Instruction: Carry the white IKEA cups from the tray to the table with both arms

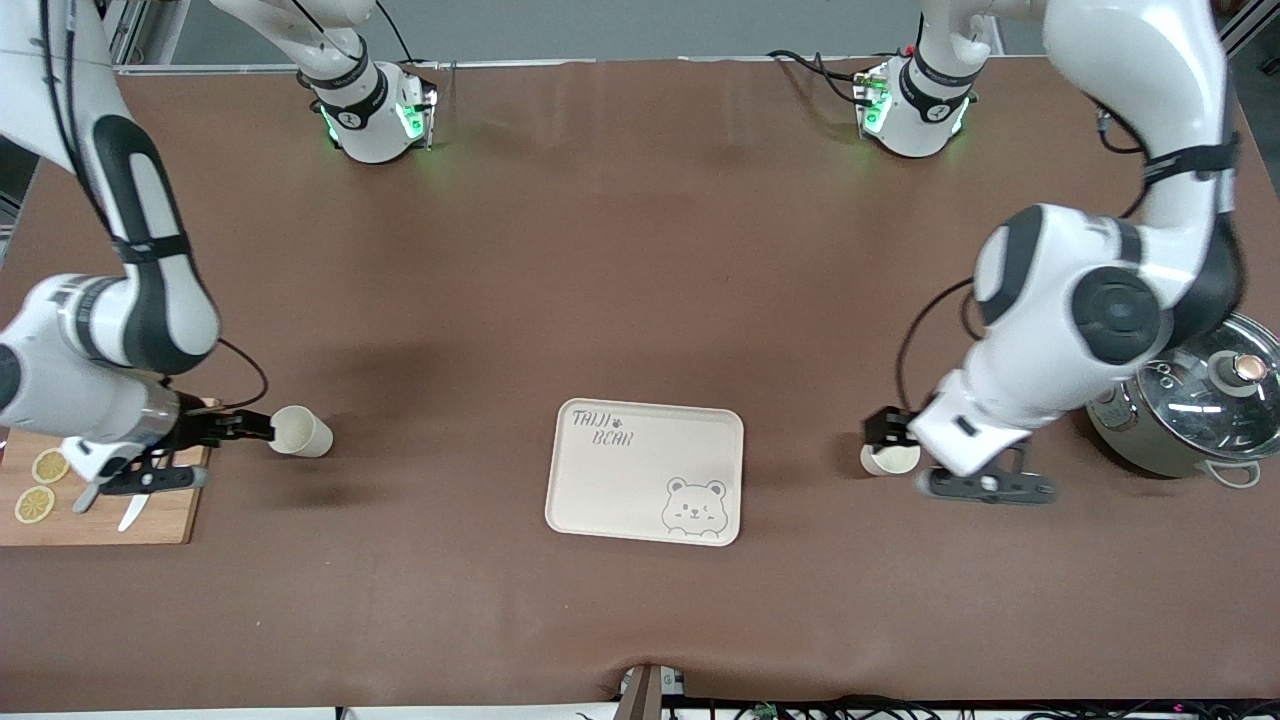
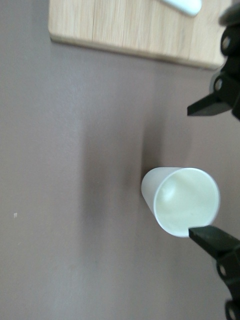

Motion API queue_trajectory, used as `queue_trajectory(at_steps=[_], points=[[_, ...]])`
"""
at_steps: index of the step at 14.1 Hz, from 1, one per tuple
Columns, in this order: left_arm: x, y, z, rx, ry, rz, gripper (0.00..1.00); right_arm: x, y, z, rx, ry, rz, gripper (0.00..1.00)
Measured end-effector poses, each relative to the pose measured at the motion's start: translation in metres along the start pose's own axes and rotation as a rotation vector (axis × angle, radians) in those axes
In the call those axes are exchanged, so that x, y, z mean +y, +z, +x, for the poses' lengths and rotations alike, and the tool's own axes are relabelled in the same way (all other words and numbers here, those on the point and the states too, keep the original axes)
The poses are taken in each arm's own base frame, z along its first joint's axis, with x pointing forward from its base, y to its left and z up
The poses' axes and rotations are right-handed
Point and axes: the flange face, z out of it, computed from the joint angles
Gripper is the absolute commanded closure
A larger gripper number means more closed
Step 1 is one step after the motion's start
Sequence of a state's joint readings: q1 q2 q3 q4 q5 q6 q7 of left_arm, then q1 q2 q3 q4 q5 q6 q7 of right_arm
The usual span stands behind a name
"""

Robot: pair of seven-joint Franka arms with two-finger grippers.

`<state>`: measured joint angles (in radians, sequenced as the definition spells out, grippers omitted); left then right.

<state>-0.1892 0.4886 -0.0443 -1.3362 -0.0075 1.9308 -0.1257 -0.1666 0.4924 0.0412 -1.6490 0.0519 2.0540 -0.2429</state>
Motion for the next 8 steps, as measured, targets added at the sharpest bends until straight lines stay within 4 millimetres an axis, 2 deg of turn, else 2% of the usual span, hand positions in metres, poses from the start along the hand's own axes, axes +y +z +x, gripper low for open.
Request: queue_trajectory(at_steps=[2,3,4,6,8], points=[[-0.068,-0.016,0.002,0.005,-0.006,0.015,0.0,0.0,-0.042,0.002,-0.035,-0.001,0.011,0.0],[-0.091,-0.02,0.001,0.002,-0.033,0.019,0.0,-0.001,-0.061,0.001,-0.045,-0.003,0.014,0.0],[-0.103,-0.022,0.0,-0.003,-0.05,0.02,0.0,-0.002,-0.081,-0.001,-0.045,-0.005,0.014,0.0],[-0.101,-0.023,-0.005,-0.034,-0.055,0.02,0.0,-0.007,-0.122,-0.01,-0.024,-0.009,0.008,0.0],[-0.091,-0.037,-0.011,-0.05,-0.043,0.02,0.0,-0.014,-0.162,-0.026,-0.005,-0.008,0.0,0.0]])
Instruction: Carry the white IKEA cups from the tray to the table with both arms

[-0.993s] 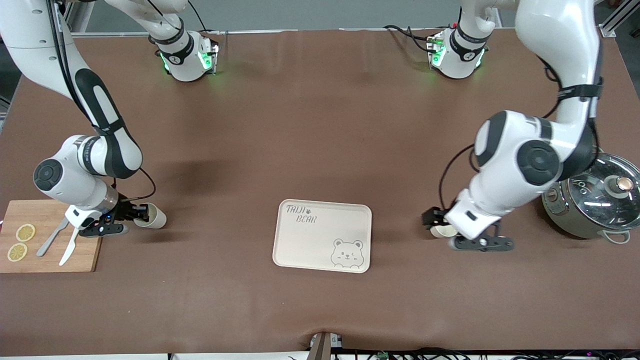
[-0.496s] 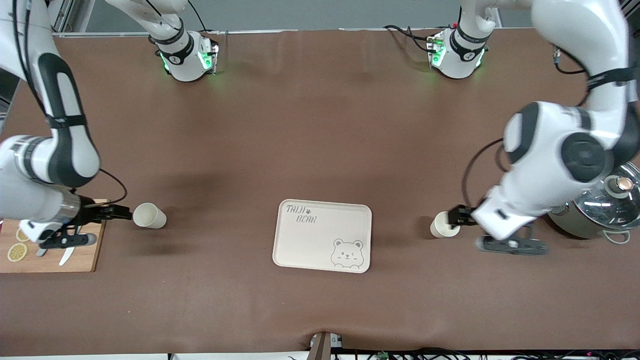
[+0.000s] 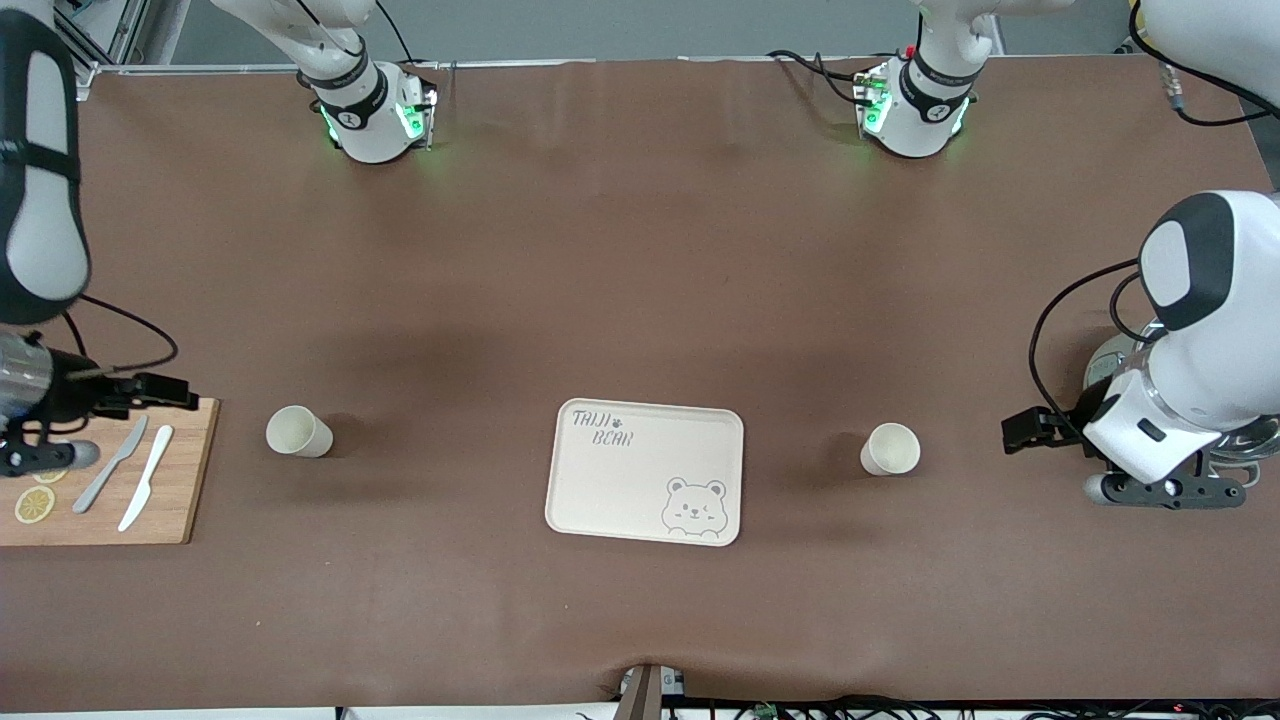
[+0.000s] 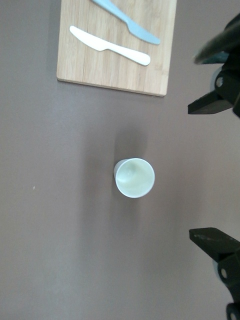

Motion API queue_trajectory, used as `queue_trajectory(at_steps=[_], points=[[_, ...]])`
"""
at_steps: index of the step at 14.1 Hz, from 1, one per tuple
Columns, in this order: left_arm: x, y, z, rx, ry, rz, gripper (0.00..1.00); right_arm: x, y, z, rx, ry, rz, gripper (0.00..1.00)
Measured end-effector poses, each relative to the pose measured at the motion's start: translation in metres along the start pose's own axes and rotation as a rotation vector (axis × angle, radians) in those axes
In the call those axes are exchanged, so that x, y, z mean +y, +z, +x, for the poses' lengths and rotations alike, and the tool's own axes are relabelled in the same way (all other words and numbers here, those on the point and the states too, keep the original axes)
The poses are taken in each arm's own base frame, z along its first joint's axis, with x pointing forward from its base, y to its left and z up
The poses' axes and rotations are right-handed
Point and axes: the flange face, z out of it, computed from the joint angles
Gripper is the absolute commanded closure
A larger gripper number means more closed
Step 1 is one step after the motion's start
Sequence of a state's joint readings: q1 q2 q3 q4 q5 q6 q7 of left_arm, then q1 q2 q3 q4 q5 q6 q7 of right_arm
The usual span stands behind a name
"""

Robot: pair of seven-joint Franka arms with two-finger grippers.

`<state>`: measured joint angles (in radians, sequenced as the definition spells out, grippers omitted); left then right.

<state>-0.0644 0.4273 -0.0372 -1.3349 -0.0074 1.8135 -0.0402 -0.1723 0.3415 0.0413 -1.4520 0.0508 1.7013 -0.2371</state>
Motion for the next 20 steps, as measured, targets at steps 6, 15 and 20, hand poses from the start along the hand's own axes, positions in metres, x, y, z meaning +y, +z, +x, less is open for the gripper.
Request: queue_trajectory(at_steps=[6,15,20], points=[[0.008,-0.077,-0.041,-0.034,0.012,0.005,0.0,-0.023,-0.088,-0.046,0.059,0.071,-0.031,0.0],[0.045,-0.11,-0.07,-0.071,0.088,0.013,0.0,-0.023,-0.107,-0.048,0.095,0.069,-0.082,0.0],[0.05,-0.109,-0.072,-0.073,0.095,0.014,0.0,-0.022,-0.115,-0.05,0.099,0.073,-0.089,0.0]])
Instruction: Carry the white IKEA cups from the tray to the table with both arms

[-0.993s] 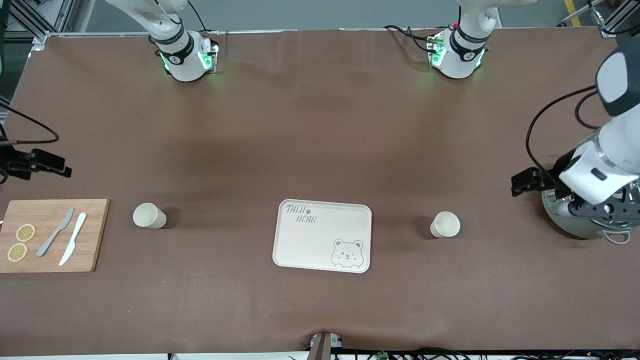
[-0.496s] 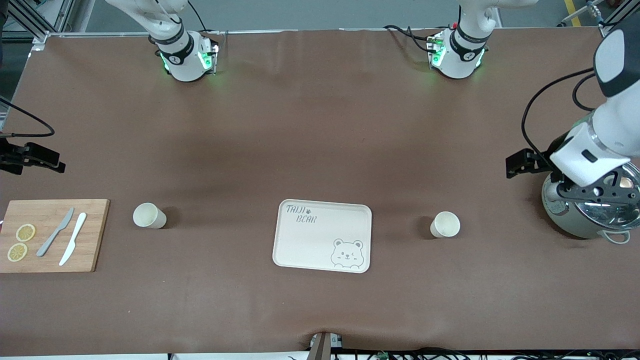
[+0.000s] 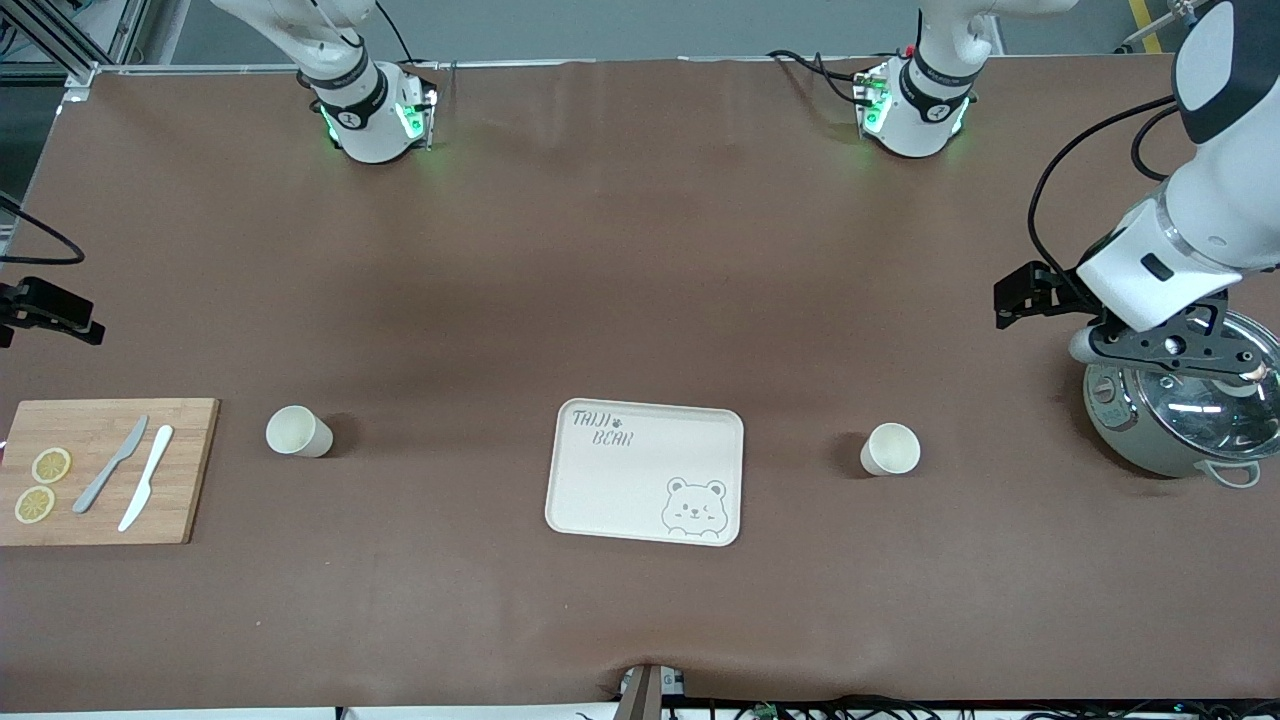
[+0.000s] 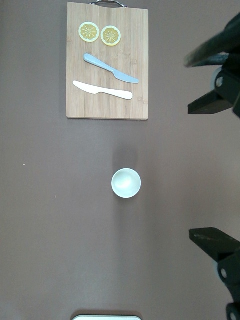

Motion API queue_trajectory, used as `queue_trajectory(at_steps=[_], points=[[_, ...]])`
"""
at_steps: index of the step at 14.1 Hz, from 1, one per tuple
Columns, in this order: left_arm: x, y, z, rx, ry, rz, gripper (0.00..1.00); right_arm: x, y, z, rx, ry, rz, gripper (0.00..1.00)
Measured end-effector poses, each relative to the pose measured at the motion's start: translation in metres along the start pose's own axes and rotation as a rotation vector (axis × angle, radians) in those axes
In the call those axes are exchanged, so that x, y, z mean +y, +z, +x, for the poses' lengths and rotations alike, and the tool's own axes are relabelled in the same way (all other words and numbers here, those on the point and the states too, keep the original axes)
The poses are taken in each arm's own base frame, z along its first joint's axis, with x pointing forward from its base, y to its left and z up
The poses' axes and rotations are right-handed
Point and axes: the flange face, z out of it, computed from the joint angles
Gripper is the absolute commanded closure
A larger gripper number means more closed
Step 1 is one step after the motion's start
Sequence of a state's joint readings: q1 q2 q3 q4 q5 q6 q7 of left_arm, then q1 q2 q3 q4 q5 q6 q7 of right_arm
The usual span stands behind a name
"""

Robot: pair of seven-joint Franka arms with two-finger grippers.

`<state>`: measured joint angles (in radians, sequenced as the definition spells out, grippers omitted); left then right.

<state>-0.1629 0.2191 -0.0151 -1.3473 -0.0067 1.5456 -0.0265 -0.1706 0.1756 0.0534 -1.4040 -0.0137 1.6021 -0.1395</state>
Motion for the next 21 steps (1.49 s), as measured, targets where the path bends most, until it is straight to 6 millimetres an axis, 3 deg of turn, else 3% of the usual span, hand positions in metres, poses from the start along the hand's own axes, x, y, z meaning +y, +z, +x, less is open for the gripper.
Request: queue_trajectory(at_steps=[11,15,21], points=[[0.002,0.019,0.018,0.031,0.005,0.001,0.0,-0.002,-0.016,0.001,0.032,-0.003,-0.004,0.0],[-0.012,0.018,0.018,0.034,-0.013,0.008,0.0,-0.002,-0.02,0.001,0.037,-0.003,-0.005,0.0],[-0.011,0.022,0.021,0.036,-0.011,0.008,0.0,-0.001,-0.021,0.001,0.039,-0.001,-0.005,0.0]])
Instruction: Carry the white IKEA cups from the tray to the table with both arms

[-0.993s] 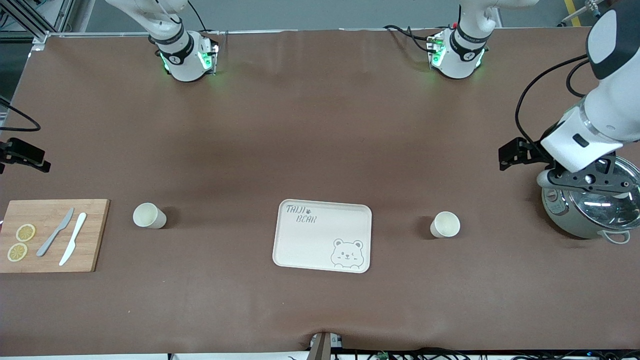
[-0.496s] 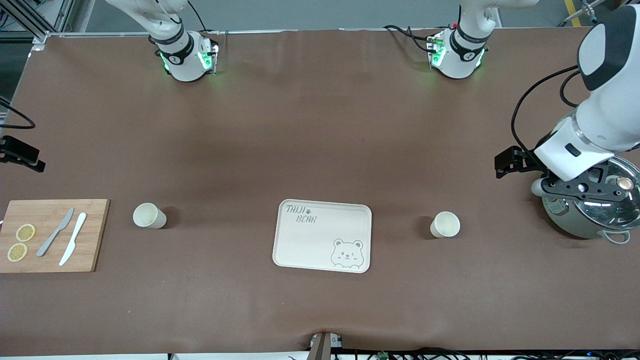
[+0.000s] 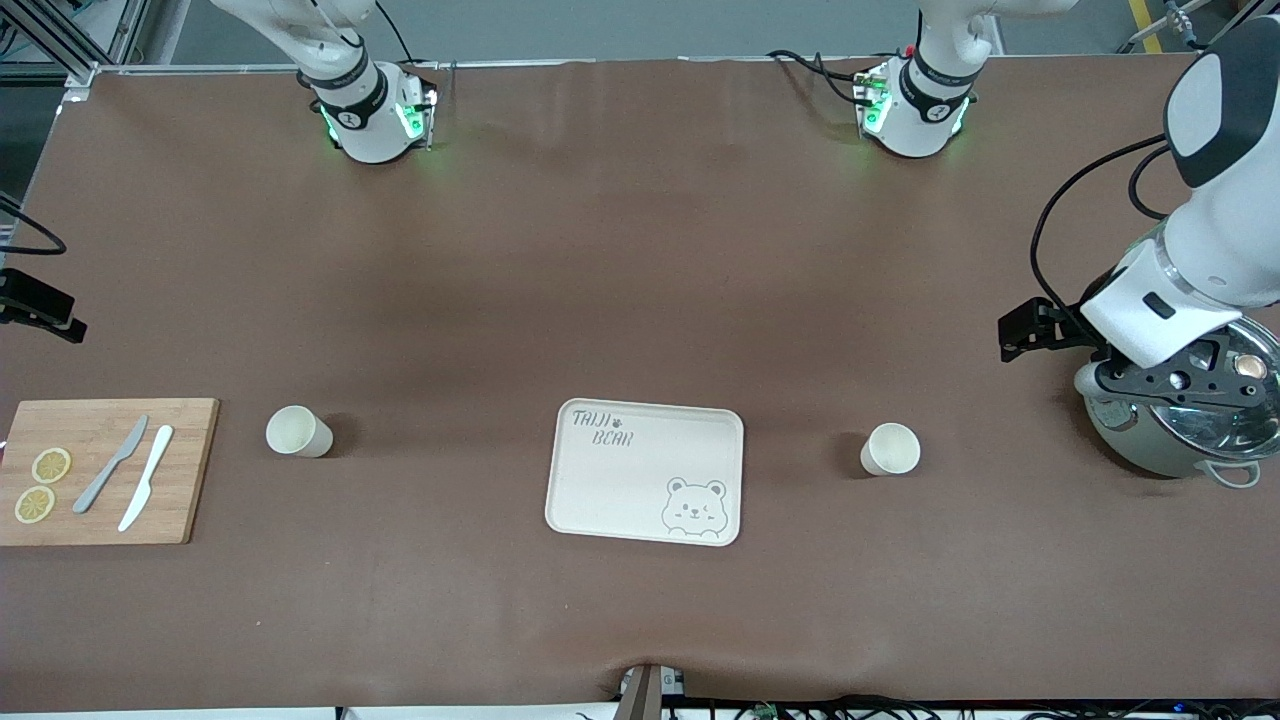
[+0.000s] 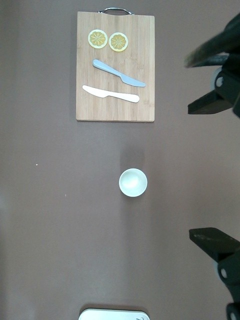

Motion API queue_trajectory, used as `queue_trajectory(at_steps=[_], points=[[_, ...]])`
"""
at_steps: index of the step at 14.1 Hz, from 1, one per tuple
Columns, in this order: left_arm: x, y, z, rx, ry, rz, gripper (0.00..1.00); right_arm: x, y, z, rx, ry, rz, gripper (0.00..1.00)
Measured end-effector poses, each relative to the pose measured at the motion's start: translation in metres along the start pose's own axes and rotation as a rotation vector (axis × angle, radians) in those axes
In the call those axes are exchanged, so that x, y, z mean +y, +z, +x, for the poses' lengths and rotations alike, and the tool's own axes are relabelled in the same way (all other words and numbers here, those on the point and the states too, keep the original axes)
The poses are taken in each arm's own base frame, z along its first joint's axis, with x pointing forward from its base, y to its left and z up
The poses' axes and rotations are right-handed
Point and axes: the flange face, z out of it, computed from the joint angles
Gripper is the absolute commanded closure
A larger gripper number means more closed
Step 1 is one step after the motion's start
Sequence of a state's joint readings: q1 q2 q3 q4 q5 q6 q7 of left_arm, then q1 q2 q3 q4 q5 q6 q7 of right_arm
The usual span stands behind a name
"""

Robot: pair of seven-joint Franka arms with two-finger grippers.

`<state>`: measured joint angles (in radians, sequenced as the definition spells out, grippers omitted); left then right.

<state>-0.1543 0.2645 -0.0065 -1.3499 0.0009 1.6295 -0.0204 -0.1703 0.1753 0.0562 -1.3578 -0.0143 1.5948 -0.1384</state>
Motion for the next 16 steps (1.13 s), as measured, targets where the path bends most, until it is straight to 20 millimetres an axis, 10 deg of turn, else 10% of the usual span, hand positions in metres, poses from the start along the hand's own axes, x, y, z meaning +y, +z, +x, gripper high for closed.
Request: queue_trajectory(at_steps=[16], points=[[0.0004,0.0027,0.0039,0.014,0.001,0.0,0.0,-0.0025,0.0,0.0003,0.0,-0.004,0.001,0.0]])
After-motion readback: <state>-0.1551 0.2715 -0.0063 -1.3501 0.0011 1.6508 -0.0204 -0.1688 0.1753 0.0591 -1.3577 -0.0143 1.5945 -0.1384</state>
